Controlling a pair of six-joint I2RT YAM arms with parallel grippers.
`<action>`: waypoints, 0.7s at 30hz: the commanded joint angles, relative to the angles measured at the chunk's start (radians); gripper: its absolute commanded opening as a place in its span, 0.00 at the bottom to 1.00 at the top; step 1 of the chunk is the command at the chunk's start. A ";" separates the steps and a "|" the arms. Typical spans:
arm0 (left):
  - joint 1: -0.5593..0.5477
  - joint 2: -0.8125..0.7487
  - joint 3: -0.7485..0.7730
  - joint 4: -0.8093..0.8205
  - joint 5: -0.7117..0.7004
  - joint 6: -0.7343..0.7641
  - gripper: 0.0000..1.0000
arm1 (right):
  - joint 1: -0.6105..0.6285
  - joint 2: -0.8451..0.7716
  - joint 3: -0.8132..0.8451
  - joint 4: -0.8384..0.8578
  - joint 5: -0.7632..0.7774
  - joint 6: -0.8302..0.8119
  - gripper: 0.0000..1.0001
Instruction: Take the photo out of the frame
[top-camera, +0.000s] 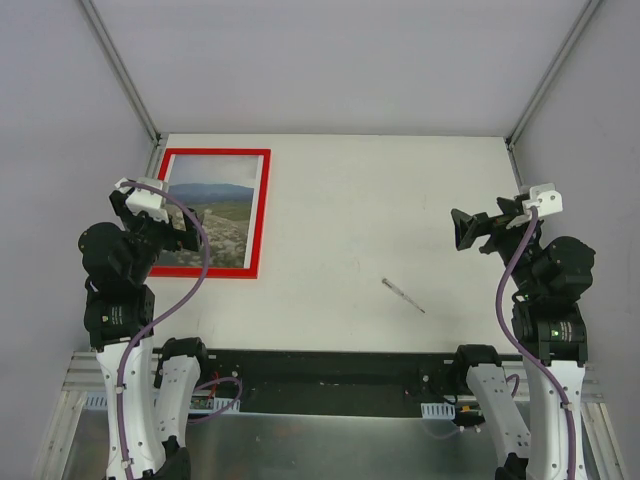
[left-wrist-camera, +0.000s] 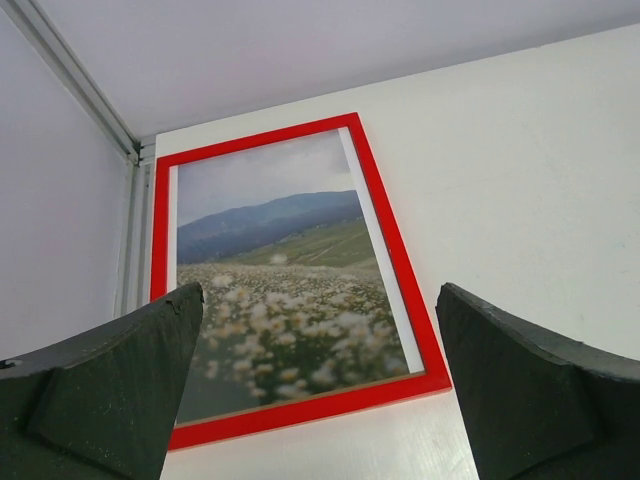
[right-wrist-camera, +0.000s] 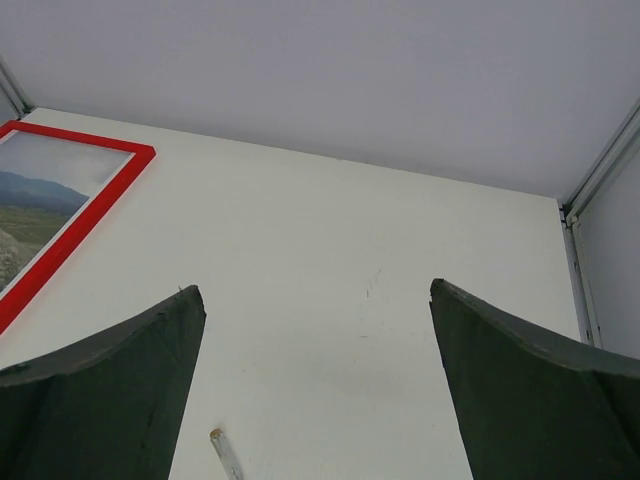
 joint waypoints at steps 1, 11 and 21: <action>0.011 0.002 -0.001 0.013 0.031 -0.006 0.99 | -0.008 0.005 0.025 0.028 -0.034 0.020 0.96; 0.013 0.023 -0.004 0.013 0.058 0.021 0.99 | -0.006 0.094 0.041 0.102 -0.255 0.086 0.96; 0.013 0.072 -0.016 -0.005 0.043 0.098 0.99 | 0.176 0.283 0.117 0.100 -0.125 0.063 0.96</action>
